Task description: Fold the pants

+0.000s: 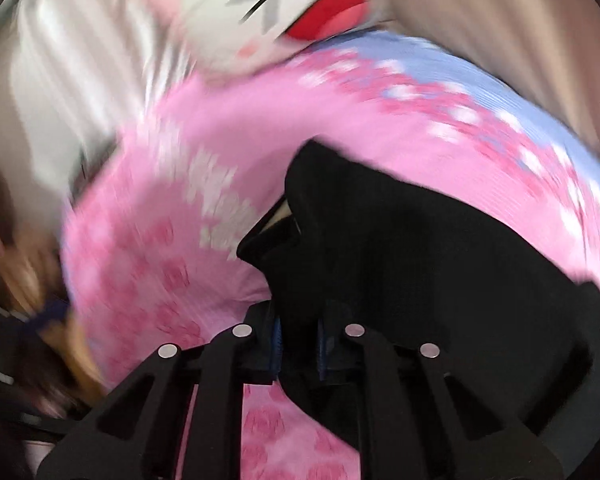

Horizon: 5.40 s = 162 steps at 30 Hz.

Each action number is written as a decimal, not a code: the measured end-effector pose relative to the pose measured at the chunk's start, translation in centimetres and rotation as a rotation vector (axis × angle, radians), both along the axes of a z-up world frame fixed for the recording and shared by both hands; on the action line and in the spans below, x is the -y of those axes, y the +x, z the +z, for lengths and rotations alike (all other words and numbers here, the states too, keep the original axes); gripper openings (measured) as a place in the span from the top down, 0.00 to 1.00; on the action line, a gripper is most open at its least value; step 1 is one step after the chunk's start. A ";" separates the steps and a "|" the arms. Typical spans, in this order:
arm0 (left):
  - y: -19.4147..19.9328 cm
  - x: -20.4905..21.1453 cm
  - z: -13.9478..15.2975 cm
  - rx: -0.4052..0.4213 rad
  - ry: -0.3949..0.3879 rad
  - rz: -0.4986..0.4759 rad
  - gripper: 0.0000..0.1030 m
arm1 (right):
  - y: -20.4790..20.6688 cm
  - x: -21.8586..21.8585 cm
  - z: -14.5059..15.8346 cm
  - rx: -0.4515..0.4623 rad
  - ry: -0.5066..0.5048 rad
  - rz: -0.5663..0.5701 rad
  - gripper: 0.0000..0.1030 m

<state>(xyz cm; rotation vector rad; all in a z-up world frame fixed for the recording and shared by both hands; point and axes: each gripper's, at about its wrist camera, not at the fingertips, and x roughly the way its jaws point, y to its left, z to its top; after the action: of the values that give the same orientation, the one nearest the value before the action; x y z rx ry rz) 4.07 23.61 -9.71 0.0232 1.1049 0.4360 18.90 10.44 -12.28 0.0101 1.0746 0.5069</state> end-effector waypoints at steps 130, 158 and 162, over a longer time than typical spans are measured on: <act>4.4 36.0 -3.1 -0.095 -0.034 -0.661 0.05 | 4.3 29.6 -1.8 -0.120 0.067 -0.264 0.87; 6.2 39.0 -2.8 -0.096 -0.007 -0.721 0.05 | -15.2 45.4 -0.6 -0.071 0.018 -0.682 0.93; 5.9 38.2 -3.3 -0.131 -0.012 -0.705 0.05 | -15.3 45.6 -1.9 -0.083 0.044 -0.702 0.82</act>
<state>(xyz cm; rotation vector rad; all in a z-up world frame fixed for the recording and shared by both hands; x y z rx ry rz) 9.99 -14.59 -13.01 0.4226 1.1479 -0.2073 3.62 -35.12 -14.14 0.4355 1.0613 -0.1065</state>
